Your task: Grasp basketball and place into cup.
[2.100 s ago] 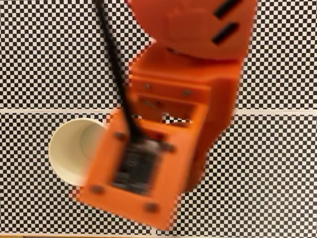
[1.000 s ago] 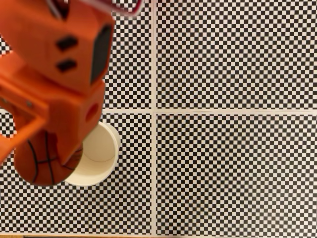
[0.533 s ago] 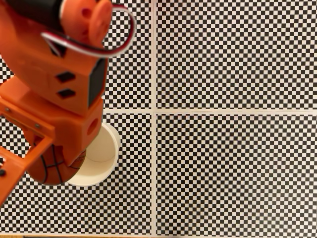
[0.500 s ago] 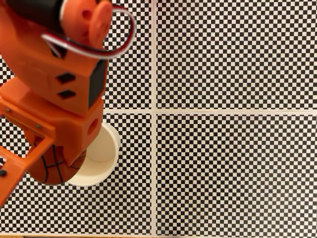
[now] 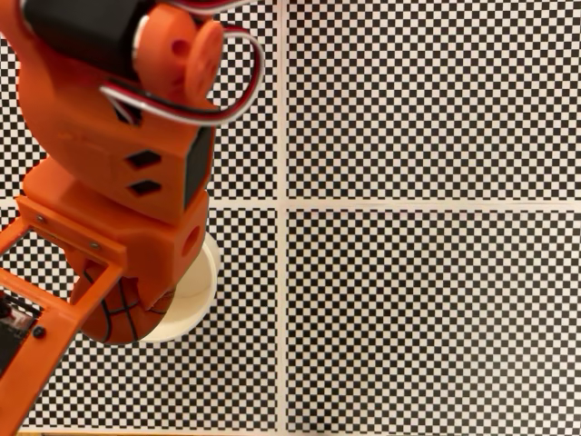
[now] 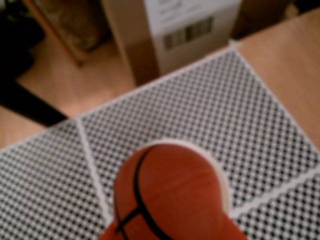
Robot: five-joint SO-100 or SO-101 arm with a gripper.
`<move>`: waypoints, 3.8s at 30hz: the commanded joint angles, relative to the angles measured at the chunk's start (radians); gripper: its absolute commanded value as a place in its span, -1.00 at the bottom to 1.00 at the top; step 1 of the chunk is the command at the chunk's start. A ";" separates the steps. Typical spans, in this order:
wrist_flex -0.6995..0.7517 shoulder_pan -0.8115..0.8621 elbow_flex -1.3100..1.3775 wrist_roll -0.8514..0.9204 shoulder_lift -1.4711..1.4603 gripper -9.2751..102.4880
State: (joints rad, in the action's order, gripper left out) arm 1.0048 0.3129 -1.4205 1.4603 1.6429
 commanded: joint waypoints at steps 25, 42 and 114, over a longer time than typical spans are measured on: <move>-0.017 -0.011 0.061 0.005 -0.044 -0.32; -0.017 -0.071 0.117 -0.029 -0.103 -0.04; -0.670 -0.354 -0.983 0.417 1.235 -0.84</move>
State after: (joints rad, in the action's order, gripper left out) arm 0.3543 -0.0337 -2.3501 1.8607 2.8302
